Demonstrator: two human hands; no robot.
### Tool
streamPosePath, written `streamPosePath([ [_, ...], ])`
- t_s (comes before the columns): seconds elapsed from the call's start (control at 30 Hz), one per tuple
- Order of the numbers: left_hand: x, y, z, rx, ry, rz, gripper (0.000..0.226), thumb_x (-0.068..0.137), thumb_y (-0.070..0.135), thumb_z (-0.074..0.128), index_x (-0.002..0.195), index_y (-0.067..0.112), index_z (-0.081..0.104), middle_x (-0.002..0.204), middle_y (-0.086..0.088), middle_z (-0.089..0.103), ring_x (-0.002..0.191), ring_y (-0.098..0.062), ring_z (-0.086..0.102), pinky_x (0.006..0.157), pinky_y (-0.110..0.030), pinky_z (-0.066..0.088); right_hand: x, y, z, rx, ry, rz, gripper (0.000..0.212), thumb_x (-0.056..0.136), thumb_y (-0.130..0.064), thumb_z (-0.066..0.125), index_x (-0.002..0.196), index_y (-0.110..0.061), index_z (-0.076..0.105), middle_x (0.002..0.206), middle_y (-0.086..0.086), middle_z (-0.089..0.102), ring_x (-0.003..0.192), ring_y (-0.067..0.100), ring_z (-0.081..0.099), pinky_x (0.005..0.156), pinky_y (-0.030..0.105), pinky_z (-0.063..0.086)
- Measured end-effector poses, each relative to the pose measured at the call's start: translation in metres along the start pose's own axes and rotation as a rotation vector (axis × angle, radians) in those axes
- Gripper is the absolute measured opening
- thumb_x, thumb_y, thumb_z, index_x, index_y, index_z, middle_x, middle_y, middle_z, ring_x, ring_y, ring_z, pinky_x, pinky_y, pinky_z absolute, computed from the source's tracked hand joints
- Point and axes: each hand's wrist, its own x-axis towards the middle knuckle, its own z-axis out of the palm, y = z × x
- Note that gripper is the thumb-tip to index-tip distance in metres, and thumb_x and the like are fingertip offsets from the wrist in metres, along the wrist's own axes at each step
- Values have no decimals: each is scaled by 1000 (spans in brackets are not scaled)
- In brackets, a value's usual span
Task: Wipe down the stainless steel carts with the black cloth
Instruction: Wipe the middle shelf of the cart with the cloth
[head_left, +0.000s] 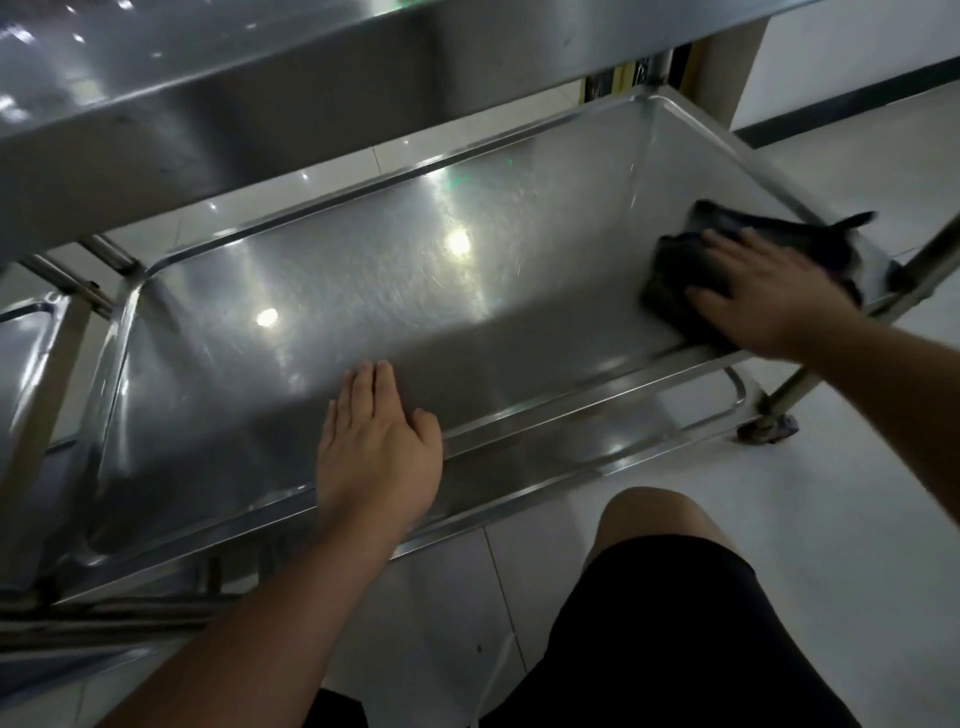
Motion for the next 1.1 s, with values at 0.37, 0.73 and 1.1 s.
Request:
streamPosePath([
  [0.37,-3,-2,-3,20,-2,10,69,108,41,28,171,15,13,179,-4,8,164,-18,6,133,-36,3,-67,-168,31,92,-37,-377,72,92,-70,20,161,-50,14,172,-17,9,160,20,-2,127,51,1],
  [0.73,-2,-6,-6,36,-31,25,69,109,43,26,171,17,10,179,-3,6,164,-18,5,132,-35,3,5,36,-5,-25,-101,61,67,100,-64,24,161,-48,2,174,-11,-2,159,23,-7,126,59,2],
  [1.1,-4,-6,-2,40,-16,7,70,107,44,28,170,17,15,178,-4,11,163,-20,11,131,-37,6,-34,-56,8,99,-44,-23,74,94,-65,22,163,-43,9,174,-7,3,160,30,0,124,55,11],
])
